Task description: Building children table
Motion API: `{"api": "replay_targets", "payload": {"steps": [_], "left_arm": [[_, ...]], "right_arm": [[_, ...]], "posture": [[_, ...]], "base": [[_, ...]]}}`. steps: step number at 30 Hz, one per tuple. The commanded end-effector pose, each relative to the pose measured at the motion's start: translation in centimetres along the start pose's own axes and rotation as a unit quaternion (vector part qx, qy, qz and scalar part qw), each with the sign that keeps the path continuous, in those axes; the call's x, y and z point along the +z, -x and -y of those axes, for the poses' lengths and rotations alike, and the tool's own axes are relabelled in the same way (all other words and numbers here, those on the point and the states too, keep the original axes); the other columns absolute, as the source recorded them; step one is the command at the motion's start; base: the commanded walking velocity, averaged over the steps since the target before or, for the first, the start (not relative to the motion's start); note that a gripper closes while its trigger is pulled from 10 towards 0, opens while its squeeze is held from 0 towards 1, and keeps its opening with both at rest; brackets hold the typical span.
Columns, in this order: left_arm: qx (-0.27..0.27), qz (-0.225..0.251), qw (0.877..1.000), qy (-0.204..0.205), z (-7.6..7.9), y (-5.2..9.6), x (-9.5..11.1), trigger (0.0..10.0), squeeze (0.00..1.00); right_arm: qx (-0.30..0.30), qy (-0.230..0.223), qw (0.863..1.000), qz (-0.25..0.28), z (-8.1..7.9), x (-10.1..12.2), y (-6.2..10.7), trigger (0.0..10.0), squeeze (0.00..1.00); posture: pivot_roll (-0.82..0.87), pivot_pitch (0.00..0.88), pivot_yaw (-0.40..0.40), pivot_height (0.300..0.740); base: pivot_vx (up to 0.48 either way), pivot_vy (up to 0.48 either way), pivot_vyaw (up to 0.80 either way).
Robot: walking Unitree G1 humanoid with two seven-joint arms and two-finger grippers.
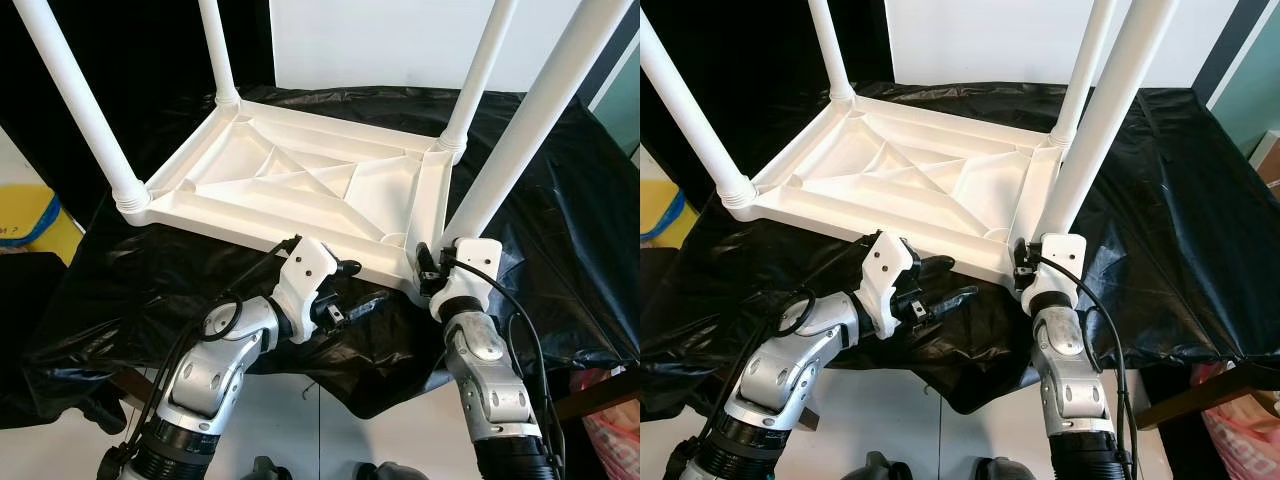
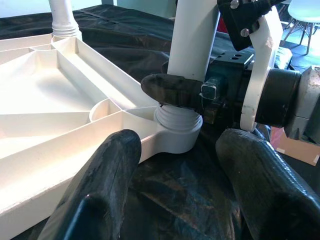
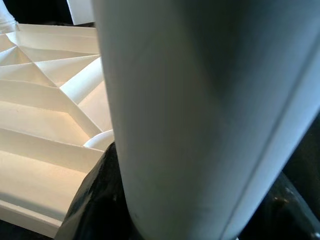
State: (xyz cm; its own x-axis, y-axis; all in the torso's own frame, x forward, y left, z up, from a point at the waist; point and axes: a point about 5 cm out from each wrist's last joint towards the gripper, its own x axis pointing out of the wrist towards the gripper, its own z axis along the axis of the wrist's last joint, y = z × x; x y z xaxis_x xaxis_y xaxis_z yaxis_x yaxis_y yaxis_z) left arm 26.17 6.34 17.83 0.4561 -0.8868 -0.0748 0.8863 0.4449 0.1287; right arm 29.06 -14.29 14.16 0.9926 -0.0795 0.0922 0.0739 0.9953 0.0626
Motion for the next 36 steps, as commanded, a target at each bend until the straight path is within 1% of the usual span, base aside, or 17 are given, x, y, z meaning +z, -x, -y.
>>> {"api": "replay_targets", "payload": {"steps": [1, 9, 10, 11, 12, 14, 16, 18, 19, 20, 21, 22, 24, 25, 31, 32, 36], "left_arm": [[0.007, 0.002, 1.000, 0.001, 0.2, -0.2, 0.0, 10.0, 0.00], [0.004, 0.001, 1.000, 0.001, 0.2, -0.2, 0.0, 10.0, 0.00], [0.002, 0.001, 1.000, 0.000, 0.2, -0.3, 0.0, 10.0, 0.00], [0.002, 0.001, 1.000, 0.000, 0.2, -0.3, 0.0, 10.0, 0.00], [0.001, 0.001, 1.000, 0.000, 0.3, -0.3, 0.0, 10.0, 0.00], [0.000, 0.001, 1.000, -0.001, 0.3, -0.3, 0.0, 10.0, 0.00], [-0.001, 0.000, 1.000, -0.001, 0.3, -0.4, 0.0, 10.0, 0.00], [-0.001, 0.000, 1.000, -0.001, 0.3, -0.4, 0.0, 10.0, 0.00], [-0.002, 0.000, 1.000, -0.002, 0.3, -0.4, 0.0, 10.0, 0.00], [-0.003, 0.000, 1.000, -0.002, 0.3, -0.4, 0.0, 10.0, 0.00], [-0.003, 0.000, 1.000, -0.002, 0.3, -0.4, 0.0, 10.0, 0.00], [-0.004, 0.000, 1.000, -0.002, 0.4, -0.4, 0.0, 10.0, 0.00], [-0.004, 0.000, 1.000, -0.002, 0.4, -0.4, -0.1, 10.0, 0.00], [-0.005, 0.000, 1.000, -0.002, 0.4, -0.4, -0.1, 10.0, 0.00], [-0.006, 0.000, 1.000, -0.002, 0.4, -0.4, -0.1, 10.0, 0.00], [-0.005, 0.000, 1.000, -0.002, 0.4, -0.4, -0.1, 10.0, 0.00], [-0.006, 0.000, 1.000, -0.002, 0.4, -0.4, -0.1, 10.0, 0.00]], "right_arm": [[-0.006, -0.004, 0.999, -0.032, 0.2, -1.2, 0.5, 10.0, 0.00], [-0.001, -0.003, 1.000, -0.030, 0.0, -1.1, 0.7, 10.0, 0.00], [-0.002, -0.001, 1.000, -0.027, -0.1, -1.0, 0.7, 10.0, 0.52], [-0.002, -0.001, 1.000, -0.027, -0.1, -1.0, 0.7, 10.0, 0.52], [0.003, 0.000, 1.000, -0.021, -0.1, -0.8, 0.7, 10.0, 1.00], [0.013, -0.002, 1.000, -0.017, -0.2, -0.6, 0.6, 10.0, 1.00], [0.054, -0.002, 0.999, -0.002, -0.1, 0.1, 0.5, 10.0, 1.00], [0.054, -0.002, 0.999, -0.002, -0.1, 0.1, 0.5, 10.0, 1.00], [0.072, -0.002, 0.997, 0.004, 0.0, 0.3, 0.4, 10.0, 1.00], [0.109, 0.008, 0.994, 0.011, 0.5, 0.7, 0.3, 10.0, 1.00], [0.109, 0.008, 0.994, 0.011, 0.5, 0.7, 0.3, 10.0, 1.00], [0.136, 0.015, 0.990, 0.016, 0.9, 0.9, 0.3, 10.0, 1.00], [0.158, 0.021, 0.987, 0.016, 1.3, 1.1, 0.1, 10.0, 1.00], [0.184, 0.032, 0.982, 0.016, 1.7, 1.3, -0.1, 10.0, 0.00], [0.229, 0.052, 0.972, 0.008, 2.1, 1.4, -0.6, 10.0, 0.00], [0.261, 0.061, 0.963, 0.000, 1.8, 1.2, -1.0, 10.0, 0.00], [0.283, 0.069, 0.956, -0.007, 1.6, 0.9, -1.2, 10.0, 0.00]], "posture": [[-0.10, 0.100, -0.018, 0.740], [-0.10, 0.097, -0.017, 0.740], [-0.10, 0.094, -0.016, 0.740], [-0.10, 0.094, -0.016, 0.740], [-0.10, 0.093, -0.016, 0.740], [-0.10, 0.090, -0.015, 0.740], [-0.10, 0.087, -0.016, 0.740], [-0.10, 0.087, -0.016, 0.740], [-0.11, 0.085, -0.015, 0.740], [-0.11, 0.085, -0.016, 0.740], [-0.11, 0.085, -0.016, 0.740], [-0.11, 0.085, -0.017, 0.740], [-0.11, 0.085, -0.016, 0.740], [-0.11, 0.085, -0.015, 0.740], [-0.11, 0.081, -0.018, 0.740], [-0.11, 0.079, -0.019, 0.740], [-0.11, 0.079, -0.018, 0.740]], "base": [[0.000, 0.000, 0.00], [0.000, 0.000, 0.00], [0.000, 0.000, 0.00], [0.000, 0.000, 0.00], [0.000, 0.000, 0.00], [0.000, 0.000, 0.00], [0.000, 0.000, 0.00], [0.000, 0.000, 0.00], [0.000, 0.000, 0.00], [0.000, 0.000, 0.00], [0.000, 0.000, 0.00], [0.000, 0.000, 0.00], [0.000, 0.000, 0.00], [0.000, 0.000, 0.00], [0.000, 0.000, 0.00], [0.000, 0.000, 0.00], [0.000, 0.000, 0.00]]}}
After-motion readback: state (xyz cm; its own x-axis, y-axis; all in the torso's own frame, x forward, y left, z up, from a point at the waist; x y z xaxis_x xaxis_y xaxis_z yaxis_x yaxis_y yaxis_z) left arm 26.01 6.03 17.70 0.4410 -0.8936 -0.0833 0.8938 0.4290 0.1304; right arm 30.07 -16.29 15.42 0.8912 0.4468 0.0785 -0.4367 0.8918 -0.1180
